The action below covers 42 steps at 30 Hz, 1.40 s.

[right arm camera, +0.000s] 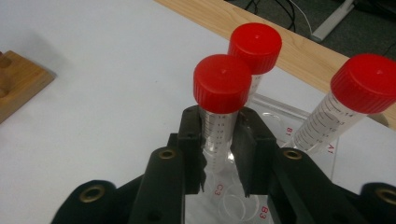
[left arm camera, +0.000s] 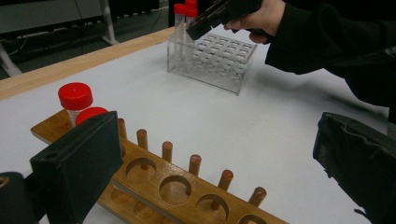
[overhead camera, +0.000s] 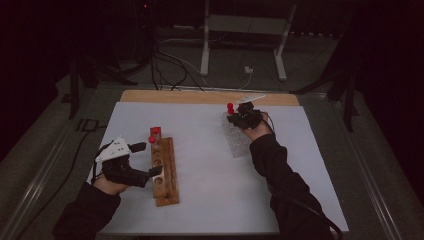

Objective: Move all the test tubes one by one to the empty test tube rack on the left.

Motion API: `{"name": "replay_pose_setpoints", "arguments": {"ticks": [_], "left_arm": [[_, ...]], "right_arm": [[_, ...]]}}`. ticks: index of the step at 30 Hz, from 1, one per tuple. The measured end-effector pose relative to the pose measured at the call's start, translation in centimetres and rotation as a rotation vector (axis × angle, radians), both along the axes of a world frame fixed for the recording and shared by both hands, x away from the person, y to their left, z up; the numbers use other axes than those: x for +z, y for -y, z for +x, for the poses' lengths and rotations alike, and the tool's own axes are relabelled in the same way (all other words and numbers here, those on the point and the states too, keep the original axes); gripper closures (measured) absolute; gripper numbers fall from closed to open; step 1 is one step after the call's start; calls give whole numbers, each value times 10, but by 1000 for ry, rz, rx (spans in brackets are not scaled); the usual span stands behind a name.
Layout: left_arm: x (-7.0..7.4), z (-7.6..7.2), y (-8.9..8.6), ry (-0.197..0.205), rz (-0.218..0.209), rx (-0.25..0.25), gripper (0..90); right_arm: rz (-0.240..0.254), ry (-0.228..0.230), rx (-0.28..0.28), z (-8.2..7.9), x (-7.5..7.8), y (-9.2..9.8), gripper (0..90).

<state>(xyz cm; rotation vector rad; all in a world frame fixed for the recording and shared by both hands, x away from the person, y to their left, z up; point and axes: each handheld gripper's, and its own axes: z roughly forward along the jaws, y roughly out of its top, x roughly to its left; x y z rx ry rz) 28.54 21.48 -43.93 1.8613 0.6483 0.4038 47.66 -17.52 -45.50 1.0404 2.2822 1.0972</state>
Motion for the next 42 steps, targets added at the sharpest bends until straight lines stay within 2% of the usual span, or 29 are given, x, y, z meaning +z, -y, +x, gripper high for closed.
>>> {"name": "replay_pose_setpoints", "arguments": {"ticks": [8, 17, 25, 28, 34, 42], "left_arm": [[0, 0, 0, 2, 2, 2, 21], [3, 0, 1, 3, -2, -4, 21], [7, -1, 4, 4, -1, -12, 21], [9, -2, 5, 2, -4, -18, 21], [11, -1, 8, -2, 2, -26, 21], [14, 0, 16, -8, 9, -40, 21]], "right_arm": [[-2, 9, -6, -3, 5, 2, 753], [7, 54, -3, -13, 26, 5, 753], [15, 102, 10, -30, 50, 9, 753], [31, 102, 28, -38, 56, 11, 753], [38, 105, 78, -57, 59, 11, 753], [47, 82, 140, -83, 51, 12, 753]]}}
